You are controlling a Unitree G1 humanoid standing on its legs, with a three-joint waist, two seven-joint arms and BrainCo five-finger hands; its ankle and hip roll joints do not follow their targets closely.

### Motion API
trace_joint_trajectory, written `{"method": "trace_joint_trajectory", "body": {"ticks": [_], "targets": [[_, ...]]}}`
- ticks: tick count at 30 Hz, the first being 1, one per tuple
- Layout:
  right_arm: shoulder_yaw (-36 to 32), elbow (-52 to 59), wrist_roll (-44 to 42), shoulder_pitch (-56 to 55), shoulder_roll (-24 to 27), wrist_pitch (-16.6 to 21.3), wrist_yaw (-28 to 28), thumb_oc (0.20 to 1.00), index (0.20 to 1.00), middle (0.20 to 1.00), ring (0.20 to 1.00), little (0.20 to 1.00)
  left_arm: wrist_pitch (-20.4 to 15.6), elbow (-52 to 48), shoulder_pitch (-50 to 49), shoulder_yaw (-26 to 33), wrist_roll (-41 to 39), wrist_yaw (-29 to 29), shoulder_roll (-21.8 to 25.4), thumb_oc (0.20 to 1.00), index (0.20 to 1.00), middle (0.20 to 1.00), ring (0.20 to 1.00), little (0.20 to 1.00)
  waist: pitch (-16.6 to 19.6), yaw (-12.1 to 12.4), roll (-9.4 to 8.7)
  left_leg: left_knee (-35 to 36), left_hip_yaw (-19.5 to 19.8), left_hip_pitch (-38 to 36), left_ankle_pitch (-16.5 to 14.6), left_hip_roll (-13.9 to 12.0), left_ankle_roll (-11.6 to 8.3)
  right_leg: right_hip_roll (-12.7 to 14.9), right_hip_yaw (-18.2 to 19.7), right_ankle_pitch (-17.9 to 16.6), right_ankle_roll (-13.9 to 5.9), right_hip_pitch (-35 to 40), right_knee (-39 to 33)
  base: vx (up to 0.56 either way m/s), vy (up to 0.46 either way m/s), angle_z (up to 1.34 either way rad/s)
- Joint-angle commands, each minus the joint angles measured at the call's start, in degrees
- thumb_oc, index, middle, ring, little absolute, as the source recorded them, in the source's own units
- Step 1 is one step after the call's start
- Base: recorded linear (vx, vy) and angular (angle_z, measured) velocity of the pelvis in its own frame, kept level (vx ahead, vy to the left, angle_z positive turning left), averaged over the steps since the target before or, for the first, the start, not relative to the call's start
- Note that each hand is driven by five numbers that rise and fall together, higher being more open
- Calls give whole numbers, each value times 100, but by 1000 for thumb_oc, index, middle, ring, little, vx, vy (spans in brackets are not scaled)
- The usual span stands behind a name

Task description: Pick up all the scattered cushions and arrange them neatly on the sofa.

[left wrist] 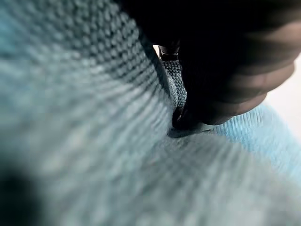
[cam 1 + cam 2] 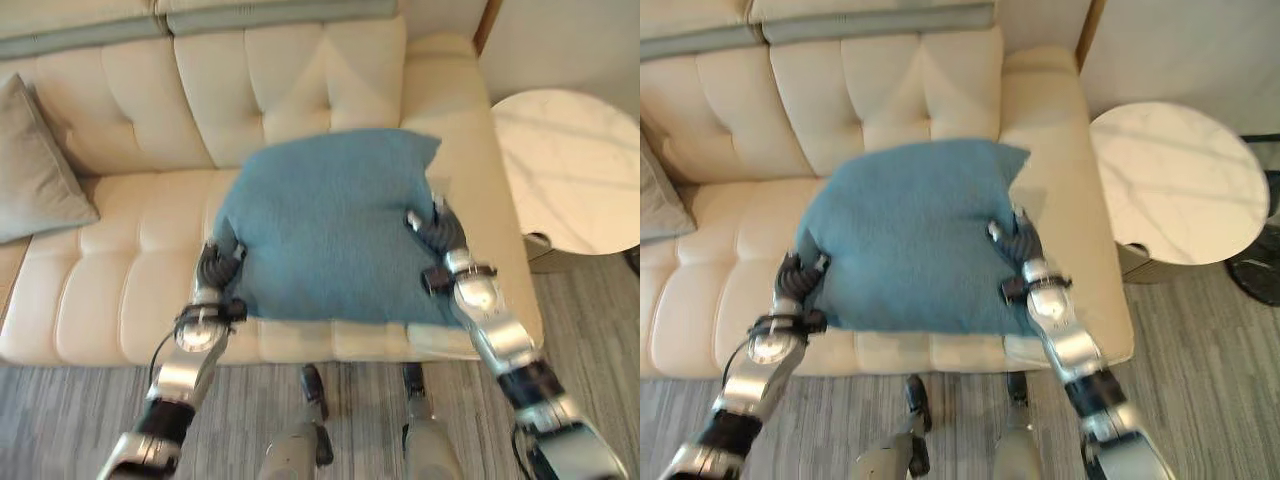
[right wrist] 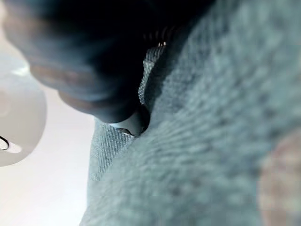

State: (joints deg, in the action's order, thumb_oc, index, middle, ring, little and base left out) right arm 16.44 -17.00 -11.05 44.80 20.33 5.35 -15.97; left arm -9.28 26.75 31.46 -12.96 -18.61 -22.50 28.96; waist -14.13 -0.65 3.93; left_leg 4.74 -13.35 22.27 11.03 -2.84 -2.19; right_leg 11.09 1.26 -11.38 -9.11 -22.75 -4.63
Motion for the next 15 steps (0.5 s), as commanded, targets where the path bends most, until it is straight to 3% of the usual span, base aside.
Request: {"method": "trace_joint_trajectory", "body": {"ticks": [1,4,7,8,9,15], "targets": [[264,-49,556,2114,-490,1130,-1040,200,200,200,200,200,-1182,247,2260,-733,265,-478,422,200,200,200,200,200,31,309,-156,-512,569,48,-832,3,-256,213,-281,405,-163,-332,586,12,-13,13],[364,-496,711,2936,-345,1152,-1393,200,200,200,200,200,-1218,955,3158,-959,162,-603,523,200,200,200,200,200,-13,359,-116,-359,677,227,-698,31,-289,212,-309,392,-201,-541,587,19,-24,17],[672,-1192,1023,3988,135,974,-1897,200,200,200,200,200,-1100,2119,4469,-1285,93,-717,707,216,216,216,216,216,18,379,-106,-62,851,524,-475,95,-346,243,-296,374,-249,-880,604,35,-38,16],[672,-1210,1022,4015,141,981,-1902,413,413,413,413,413,-1107,2144,4508,-1298,87,-714,705,564,564,564,564,564,10,380,-109,-59,856,536,-468,97,-346,245,-299,376,-249,-893,610,42,-27,23],[793,-1443,1075,4188,247,903,-1985,1000,1000,1000,1000,1000,-1030,2433,4750,-1373,54,-694,790,1000,1000,1000,1000,1000,24,369,-102,-39,884,609,-448,110,-347,249,-291,387,-259,-964,630,22,-8,20],[972,-2267,365,3993,599,711,-1461,1000,1000,1000,1000,1000,-441,3791,5465,-1941,39,-112,1315,1000,1000,1000,1000,1000,-6,332,-48,0,963,775,-395,145,-325,264,-282,415,-277,-1132,701,21,-12,9]]}}
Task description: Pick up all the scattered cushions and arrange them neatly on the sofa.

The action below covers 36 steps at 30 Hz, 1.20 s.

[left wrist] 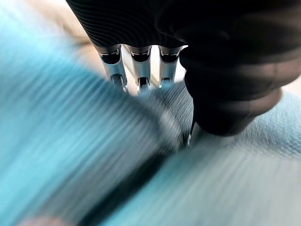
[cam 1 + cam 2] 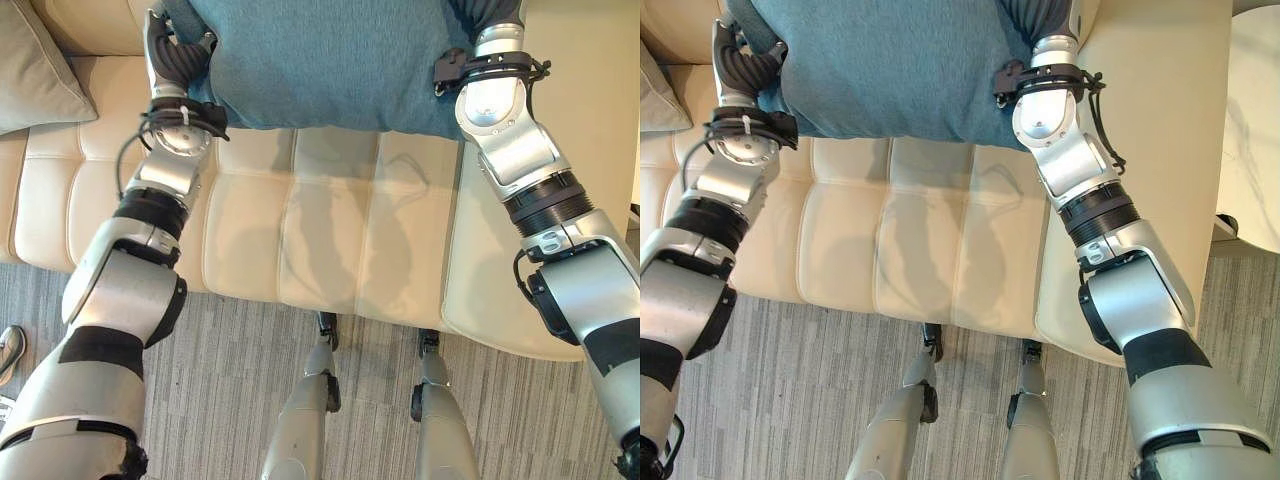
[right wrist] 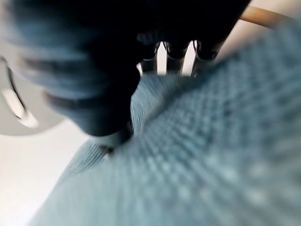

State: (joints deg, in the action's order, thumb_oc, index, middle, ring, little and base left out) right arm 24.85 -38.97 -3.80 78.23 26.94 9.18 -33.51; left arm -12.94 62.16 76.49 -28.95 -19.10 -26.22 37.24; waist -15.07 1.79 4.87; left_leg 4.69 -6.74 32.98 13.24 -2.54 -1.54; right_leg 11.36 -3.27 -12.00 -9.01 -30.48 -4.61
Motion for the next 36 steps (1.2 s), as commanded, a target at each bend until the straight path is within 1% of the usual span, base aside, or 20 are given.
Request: {"method": "trace_joint_trajectory", "body": {"ticks": [1,7,11,14,18,19,20,21,22,23,24,25,26,28,29,30,31,32,34,36], "targets": [[172,-135,-489,482,-50,298,446,1000,1000,1000,1000,1000,-6,358,942,-381,82,376,572,1000,1000,1000,1000,1000,71,79,-121,13,304,-300,-609,118,-394,243,192,465,-290,-356,694,0,0,0],[113,-119,-765,-655,-74,153,987,1000,1000,1000,1000,1000,181,325,-109,-120,201,726,852,1000,1000,1000,1000,1000,-25,-29,-78,29,272,-299,-560,95,-443,228,191,436,-279,-355,701,-5,4,-3],[114,95,-585,-1276,-113,136,1207,1000,1000,1000,1000,1000,311,298,-1034,263,444,831,756,1000,1000,1000,1000,1000,-131,-76,-162,-47,183,-360,-595,53,-442,205,231,480,-233,-339,772,-35,-9,-5],[112,226,-567,-1464,84,132,1329,1000,1000,1000,1000,1000,242,183,-1393,575,302,821,751,1000,1000,1000,1000,1000,-238,-131,-275,-147,118,-357,-649,26,-470,184,229,439,-227,-315,737,-76,-19,-6],[-43,782,-431,-1870,375,67,1461,1000,1000,1000,1000,1000,49,-810,-1967,958,194,722,857,1000,1000,1000,1000,1000,-265,-148,-374,-328,85,-370,-753,-17,-481,155,205,415,-217,-241,702,-60,-30,-5],[-236,1287,-332,-2304,595,74,1615,1000,1000,1000,1000,1000,-97,-1656,-2493,1192,175,738,915,1000,1000,1000,1000,1000,-260,-147,-445,-457,80,-446,-860,-30,-467,149,185,417,-207,-108,682,0,0,0],[-233,1301,-328,-2318,594,67,1615,1000,1000,1000,1000,1000,-89,-1677,-2521,1207,181,734,914,1000,1000,1000,1000,1000,-256,-151,-442,-460,79,-451,-864,-31,-467,148,185,416,-207,-101,679,-25,-55,-3],[-518,1950,-212,-3004,798,82,1816,1000,1000,1000,1000,1000,-213,-2576,-3228,1571,173,800,878,1000,1000,1000,1000,1000,-217,-160,-513,-587,64,-599,-976,-41,-457,148,138,446,-186,108,645,-7,-32,-3],[-519,1968,-208,-3019,797,73,1818,1000,1000,1000,1000,1000,-204,-2598,-3254,1586,179,797,877,1000,1000,1000,1000,1000,-202,-167,-515,-585,63,-582,-956,-35,-454,153,139,423,-186,96,631,16,-57,-8],[-872,2639,-119,-3890,997,101,2090,1000,1000,1000,1000,1000,-249,-3380,-4136,1970,244,999,816,1000,1000,1000,1000,1000,-115,-182,-593,-670,37,-797,-1082,-61,-442,157,71,461,-175,399,591,9,-23,-7],[-875,2662,-115,-3911,996,91,2093,1000,1000,1000,1000,1000,-239,-3403,-4164,1983,249,998,814,1000,1000,1000,1000,1000,-100,-188,-596,-664,36,-786,-1061,-54,-439,163,72,440,-176,392,577,103,-34,-9],[-1344,3331,4,-4999,1178,141,2446,1000,1000,1000,1000,1000,-213,-4043,-5270,2386,421,1286,668,1000,1000,1000,1000,1000,41,-238,-679,-709,-11,-1128,-1208,-89,-410,167,-7,484,-186,788,480,72,-8,-5],[-1351,3354,6,-5023,1176,131,2451,1000,1000,1000,1000,1000,-204,-4064,-5293,2394,426,1285,666,1000,1000,1000,1000,1000,55,-241,-684,-700,-12,-1119,-1187,-81,-407,173,-7,465,-187,782,466,106,-5,-5],[-1792,3805,133,-6083,1264,186,2749,1000,1000,1000,1000,1000,-108,-4440,-6248,2700,564,1617,458,1000,1000,1000,1000,1000,218,-315,-753,-698,-66,-1438,-1257,-113,-398,167,-73,481,-205,1126,364,99,26,-9],[-2183,3920,183,-7025,1159,194,2970,1000,1000,1000,1000,1000,3,-4522,-7038,2892,735,1886,245,1000,1000,1000,1000,1000,369,-406,-795,-652,-134,-1819,-1338,-144,-380,138,-120,510,-243,1468,285,105,38,-11],[-2188,3933,184,-7039,1157,189,2973,1000,1000,1000,1000,1000,7,-4532,-7049,2894,737,1887,246,1000,1000,1000,1000,1000,381,-406,-802,-641,-136,-1811,-1317,-136,-377,145,-117,493,-243,1458,275,103,87,-2],[-2439,3765,250,-7772,974,144,3160,1000,1000,1000,1000,1000,156,-4385,-7737,3073,871,2094,-88,1000,1000,1000,1000,1000,529,-475,-818,-561,-214,-2165,-1366,-159,-356,118,-160,516,-281,1738,230,25,54,-5],[-2442,3771,250,-7778,973,142,3161,1000,1000,1000,1000,1000,156,-4388,-7741,3073,871,2094,-88,1000,1000,1000,1000,1000,540,-475,-824,-552,-216,-2153,-1346,-152,-353,124,-157,501,-281,1725,223,18,86,-10],[-2689,3086,378,-8553,563,-43,3305,1000,1000,1000,1000,1000,362,-3813,-8437,3160,1026,2320,-622,1000,1000,1000,1000,1000,755,-615,-821,-394,-310,-2591,-1380,-120,-280,85,-136,457,-325,1953,278,-22,120,-12],[-2721,2460,435,-8877,288,-147,3349,1000,1000,1000,1000,1000,498,-3280,-8719,3220,1120,2373,-921,1000,1000,1000,1000,1000,881,-691,-818,-235,-398,-2935,-1420,-86,-239,70,-92,410,-367,2148,280,-4,135,-13]]}}
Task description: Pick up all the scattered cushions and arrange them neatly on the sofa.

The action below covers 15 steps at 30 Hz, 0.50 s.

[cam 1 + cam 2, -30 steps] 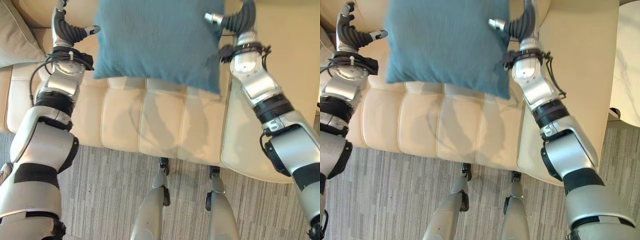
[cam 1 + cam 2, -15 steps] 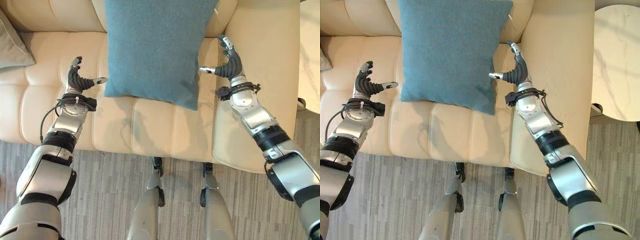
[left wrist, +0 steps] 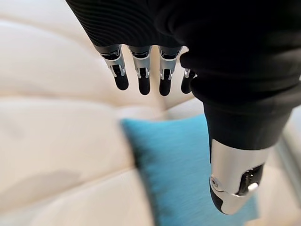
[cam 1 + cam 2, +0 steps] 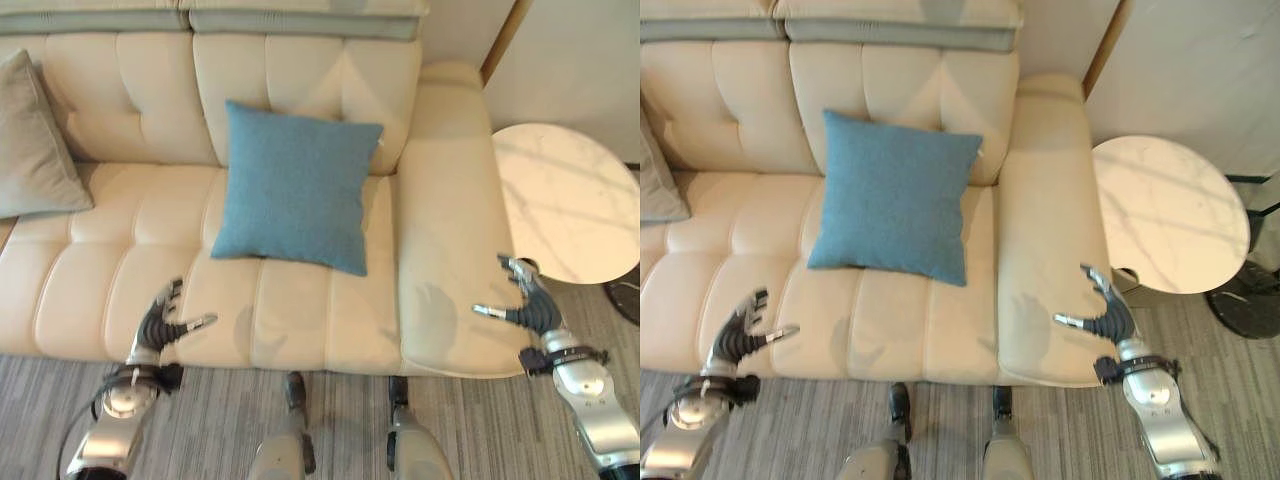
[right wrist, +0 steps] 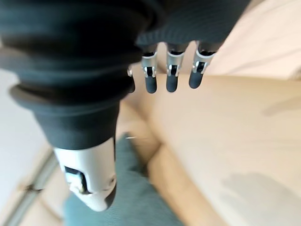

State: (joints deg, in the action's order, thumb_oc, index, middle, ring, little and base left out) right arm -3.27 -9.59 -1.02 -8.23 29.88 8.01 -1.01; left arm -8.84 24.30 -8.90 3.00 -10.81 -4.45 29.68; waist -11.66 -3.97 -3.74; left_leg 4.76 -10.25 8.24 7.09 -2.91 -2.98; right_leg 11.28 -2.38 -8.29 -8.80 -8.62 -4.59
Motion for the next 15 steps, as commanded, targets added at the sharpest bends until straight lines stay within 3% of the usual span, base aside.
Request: {"method": "trace_joint_trajectory", "body": {"ticks": [1,5,6,7,9,10,11,13,15], "targets": [[84,-795,130,-310,-154,-68,89,1000,1000,1000,1000,1000,126,739,-287,12,287,210,-323,1000,1000,1000,1000,1000,583,-143,35,-179,-78,-591,-821,-30,-73,74,-155,34,-399,20,285,-30,129,-31],[130,-1931,104,-487,-560,-174,41,1000,1000,1000,1000,1000,165,1331,-460,-82,598,258,-474,1000,1000,1000,1000,1000,662,-245,-78,-15,-220,-931,-894,93,17,88,45,-172,-490,106,266,-97,130,-34],[151,-2088,139,-515,-571,-171,-19,1000,1000,1000,1000,1000,178,1304,-513,-60,644,223,-459,1000,1000,1000,1000,1000,633,-262,-121,5,-277,-986,-910,123,47,94,124,-313,-558,70,255,-310,97,-31],[279,-2278,206,-441,-583,-197,-38,1000,1000,1000,1000,1000,161,1222,-535,-36,668,205,-345,1000,1000,1000,1000,1000,513,-294,-175,18,-412,-959,-852,102,55,51,244,-673,-620,-100,317,-377,86,-36],[370,-2320,224,-361,-605,-178,-78,1000,1000,1000,1000,1000,144,1187,-453,-54,689,148,-247,1000,1000,1000,1000,1000,414,-240,-160,13,-468,-915,-792,54,71,15,171,-620,-620,-226,438,-327,68,-78],[425,-2358,176,-356,-617,-150,-93,1000,1000,1000,1000,1000,130,1103,-398,-84,713,143,-139,1000,1000,1000,1000,1000,314,-147,-122,-20,-538,-812,-682,9,113,30,-129,-342,-591,-209,864,-435,126,-95],[521,-2430,181,-362,-661,-154,-66,1000,1000,1000,1000,1000,141,985,-369,-109,761,154,-35,1000,1000,1000,1000,1000,245,-24,-50,-40,-581,-697,-539,-100,145,-67,-377,335,-340,-18,1654,-559,146,-68],[569,-2570,218,-345,-648,-134,-127,1000,1000,1000,1000,1000,167,968,-325,-98,753,107,-2,1000,1000,1000,1000,1000,293,66,35,10,-534,-555,-409,-206,179,-319,-275,698,-270,90,2791,-329,55,-16],[573,-2601,217,-351,-661,-147,-136,1000,1000,1000,1000,1000,177,948,-336,-91,728,81,-23,1000,1000,1000,1000,1000,335,104,34,11,-522,-514,-378,-222,175,-405,-232,790,-249,177,3070,-187,-65,3]]}}
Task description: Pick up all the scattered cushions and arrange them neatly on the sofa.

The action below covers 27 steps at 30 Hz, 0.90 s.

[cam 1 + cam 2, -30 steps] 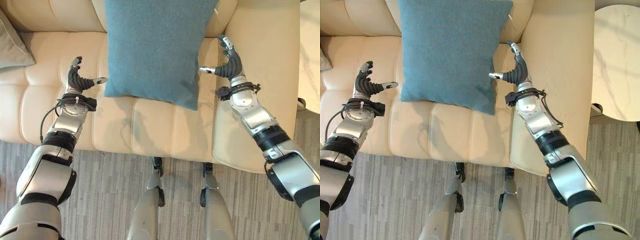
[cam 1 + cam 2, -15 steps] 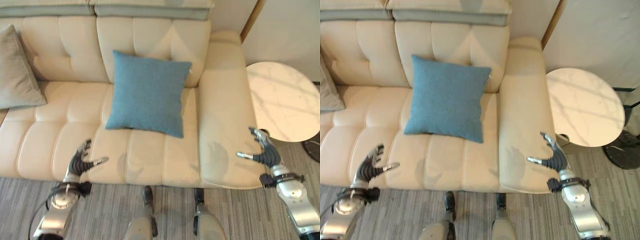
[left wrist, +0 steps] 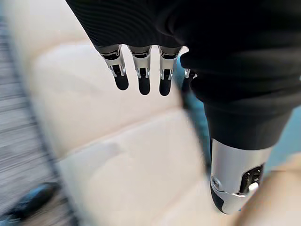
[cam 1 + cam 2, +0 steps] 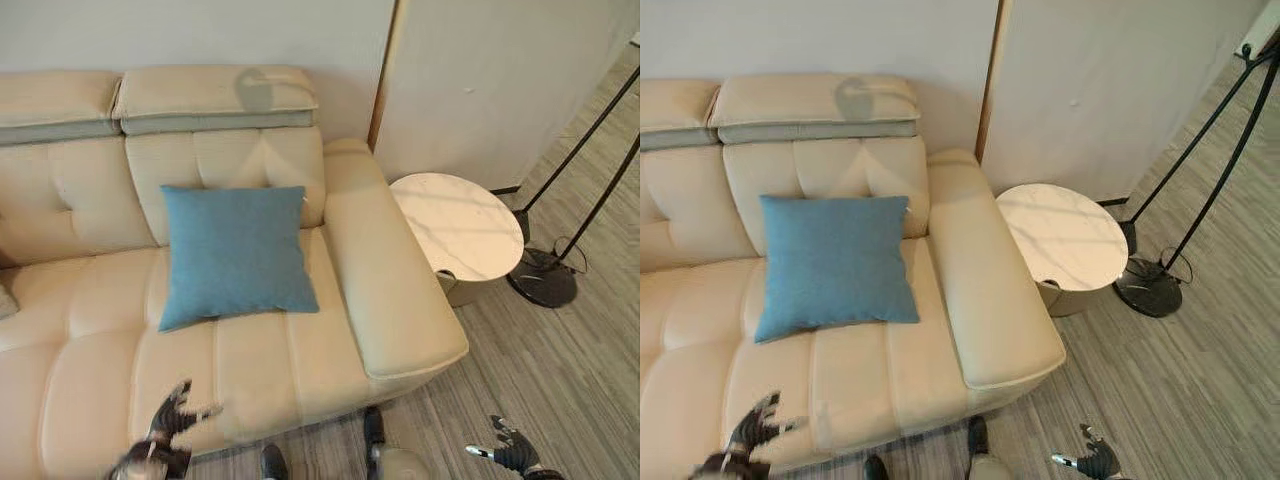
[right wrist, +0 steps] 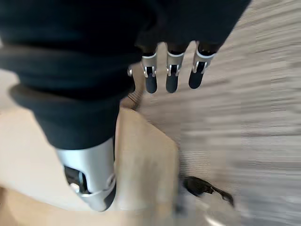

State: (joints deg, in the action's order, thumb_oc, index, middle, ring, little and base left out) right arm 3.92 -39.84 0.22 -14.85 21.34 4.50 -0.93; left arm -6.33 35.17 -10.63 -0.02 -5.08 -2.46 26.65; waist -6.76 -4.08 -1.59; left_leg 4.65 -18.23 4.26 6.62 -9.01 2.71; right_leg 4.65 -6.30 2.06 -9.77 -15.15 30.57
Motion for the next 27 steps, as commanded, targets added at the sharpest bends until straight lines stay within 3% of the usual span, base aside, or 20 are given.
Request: {"method": "trace_joint_trajectory", "body": {"ticks": [1,3,4,5,8,9,11,12,13,14,15,16,23,27], "targets": [[-178,430,69,308,171,201,-179,1000,1000,1000,1000,1000,-78,-125,-159,222,141,-202,225,1000,1000,1000,1000,1000,-93,187,-261,-19,319,-4,-247,425,-412,92,270,-207,-117,1137,-528,-218,-115,-10],[-179,430,69,309,173,201,-179,1000,1000,1000,1000,1000,-78,-124,-157,221,141,-202,224,1000,1000,1000,1000,1000,-81,198,-241,-13,312,10,-236,400,-418,66,274,-237,-109,1127,-556,-202,-148,-5],[-118,225,-79,495,173,172,-268,1000,1000,1000,1000,1000,-108,-46,-41,197,6,-282,108,1000,1000,1000,1000,1000,-35,418,-360,-109,387,579,100,360,-569,-269,287,782,321,1813,-2101,-253,-197,-8],[-118,225,-79,495,173,172,-268,1000,1000,1000,1000,1000,-109,-46,-40,196,6,-282,108,1000,1000,1000,1000,1000,-31,419,-357,-110,386,584,100,356,-570,-272,289,778,322,1809,-2103,-378,-274,-24],[-54,132,-56,655,328,119,-326,1000,1000,1000,1000,1000,-112,-95,26,172,-61,-374,25,1000,1000,1000,1000,1000,-122,468,-189,-60,422,960,591,158,-843,-464,338,735,488,1665,-2523,-322,-128,-21],[-69,119,-53,744,496,102,-368,1000,1000,1000,1000,1000,-153,-170,61,125,-65,-376,18,1000,1000,1000,1000,1000,-336,491,-173,-224,778,1106,513,254,-955,-358,239,616,504,1541,-2557,-466,-68,-3],[-81,145,-46,744,531,93,-369,1000,1000,1000,1000,1000,-161,-221,47,76,-27,-328,9,1000,1000,1000,1000,1000,-344,453,-179,-428,971,1177,363,318,-910,-307,158,484,493,1464,-2636,-316,-47,-9],[-102,162,-27,723,545,106,-365,1000,1000,1000,1000,1000,-172,-246,42,68,-14,-307,8,1000,1000,1000,1000,1000,-352,398,-227,-647,976,1060,122,342,-870,-204,69,386,470,1407,-2680,-265,-37,14],[-108,167,25,674,566,106,-351,1000,1000,1000,1000,1000,-172,-263,9,85,-75,-267,-40,1000,1000,1000,1000,1000,-311,319,-288,-1101,893,861,-309,339,-818,-47,-57,229,467,1314,-2773,-263,-37,34],[-108,167,25,676,567,106,-351,1000,1000,1000,1000,1000,-171,-263,10,86,-75,-266,-41,1000,1000,1000,1000,1000,-299,317,-282,-1105,896,884,-302,333,-818,-53,-59,215,470,1297,-2781,-255,-19,61],[-80,160,65,666,604,127,-315,1000,1000,1000,1000,1000,-173,-200,-8,75,-120,-212,-101,1000,1000,1000,1000,1000,-246,270,-303,-1229,1042,376,-775,427,-782,0,-58,105,479,1243,-2877,-132,2,30],[-56,137,54,693,594,134,-299,1000,1000,1000,1000,1000,-161,-86,15,39,-129,-192,-147,1000,1000,1000,1000,1000,-216,238,-283,-1191,1142,166,-881,465,-783,-30,-43,88,470,1257,-2934,-129,7,34],[91,-41,248,657,523,83,-240,1000,1000,1000,1000,1000,-56,127,30,-133,16,-93,-225,1000,1000,1000,1000,1000,151,82,-148,-82,999,-556,-578,407,-841,-157,-234,43,417,1484,-3071,2,42,26],[128,-84,284,686,481,56,-240,1000,1000,1000,1000,1000,-32,139,-18,-114,47,-95,-243,1000,1000,1000,1000,1000,191,91,-149,14,1005,-669,-606,434,-817,-164,-190,-15,396,1554,-3146,-23,45,12]]}}
